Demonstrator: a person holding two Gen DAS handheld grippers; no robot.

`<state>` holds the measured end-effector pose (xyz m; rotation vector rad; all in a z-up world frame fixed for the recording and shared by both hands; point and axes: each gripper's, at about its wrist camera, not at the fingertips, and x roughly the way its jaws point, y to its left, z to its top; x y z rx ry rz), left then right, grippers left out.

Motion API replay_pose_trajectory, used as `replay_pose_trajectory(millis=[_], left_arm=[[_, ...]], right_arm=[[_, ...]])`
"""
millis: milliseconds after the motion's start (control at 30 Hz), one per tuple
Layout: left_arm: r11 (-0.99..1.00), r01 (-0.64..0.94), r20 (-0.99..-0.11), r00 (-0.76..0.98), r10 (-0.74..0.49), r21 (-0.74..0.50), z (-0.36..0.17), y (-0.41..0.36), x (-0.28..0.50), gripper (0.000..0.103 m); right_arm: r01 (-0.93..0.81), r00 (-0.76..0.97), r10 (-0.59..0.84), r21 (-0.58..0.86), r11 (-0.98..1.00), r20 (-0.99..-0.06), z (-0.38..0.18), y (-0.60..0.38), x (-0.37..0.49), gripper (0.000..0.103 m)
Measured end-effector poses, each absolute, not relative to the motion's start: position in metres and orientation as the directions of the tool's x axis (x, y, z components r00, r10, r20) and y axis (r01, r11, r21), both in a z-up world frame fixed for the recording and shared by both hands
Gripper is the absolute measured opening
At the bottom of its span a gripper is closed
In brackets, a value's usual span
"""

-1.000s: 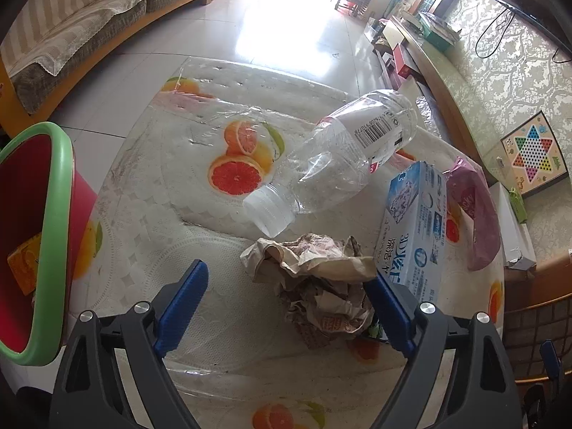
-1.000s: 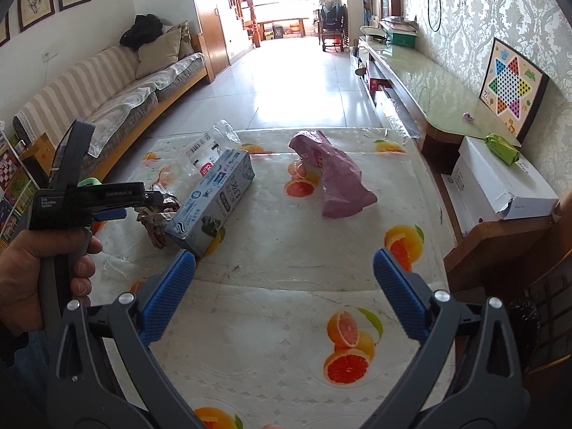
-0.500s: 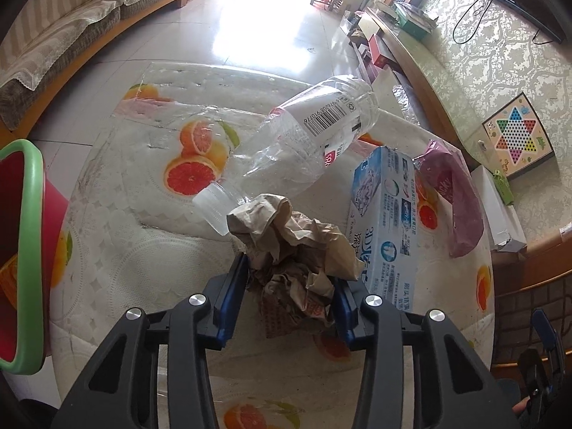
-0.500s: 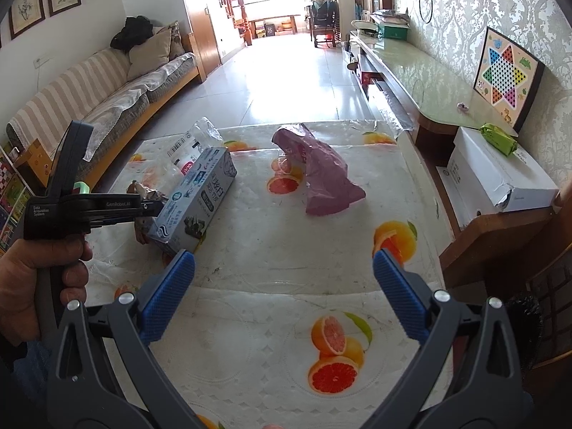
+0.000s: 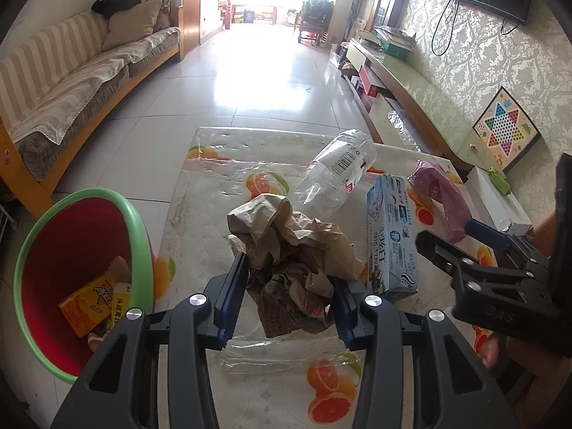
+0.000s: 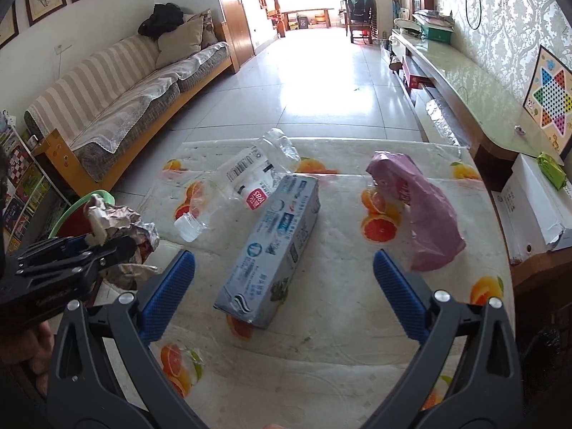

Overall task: Collect trash
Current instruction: 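Grasp the crumpled brown paper on the table with the left tool, then drop the brown paper into the bucket with left tool while right grasps the toothpaste box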

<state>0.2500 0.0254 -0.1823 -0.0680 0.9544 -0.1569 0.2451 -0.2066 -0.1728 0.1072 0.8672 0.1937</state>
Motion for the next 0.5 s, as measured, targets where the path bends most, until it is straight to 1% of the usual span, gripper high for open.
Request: replay_pose_trajectory(millis=[233, 333, 433, 467, 500], left_arm=[[0.989, 0.076, -0.785, 0.602, -0.147, -0.127, -0.166, 0.071, 0.228, 0.041], [0.989, 0.068, -0.779, 0.610, -0.143, -0.128, -0.162, 0.088, 0.222, 0.041], [0.990, 0.052, -0.775, 0.616, -0.137, -0.133, -0.159, 0.104, 0.218, 0.041], [0.991, 0.046, -0.774, 0.620, -0.130, -0.129, -0.158, 0.109, 0.217, 0.041], [0.991, 0.040, -0.773, 0.622, -0.125, -0.128, -0.158, 0.112, 0.216, 0.041]], right_arm=[[-0.097, 0.575, 0.164, 0.132, 0.987, -0.802, -0.202, -0.170, 0.281, 0.098], [-0.074, 0.556, 0.121, 0.097, 0.993, -0.822, -0.214, -0.162, 0.291, 0.097], [-0.051, 0.525, 0.091, 0.075, 0.996, -0.846, -0.226, -0.157, 0.298, 0.089], [-0.045, 0.511, 0.085, 0.072, 0.996, -0.855, -0.231, -0.156, 0.300, 0.082], [-0.042, 0.500, 0.084, 0.073, 0.996, -0.862, -0.235, -0.155, 0.301, 0.071]])
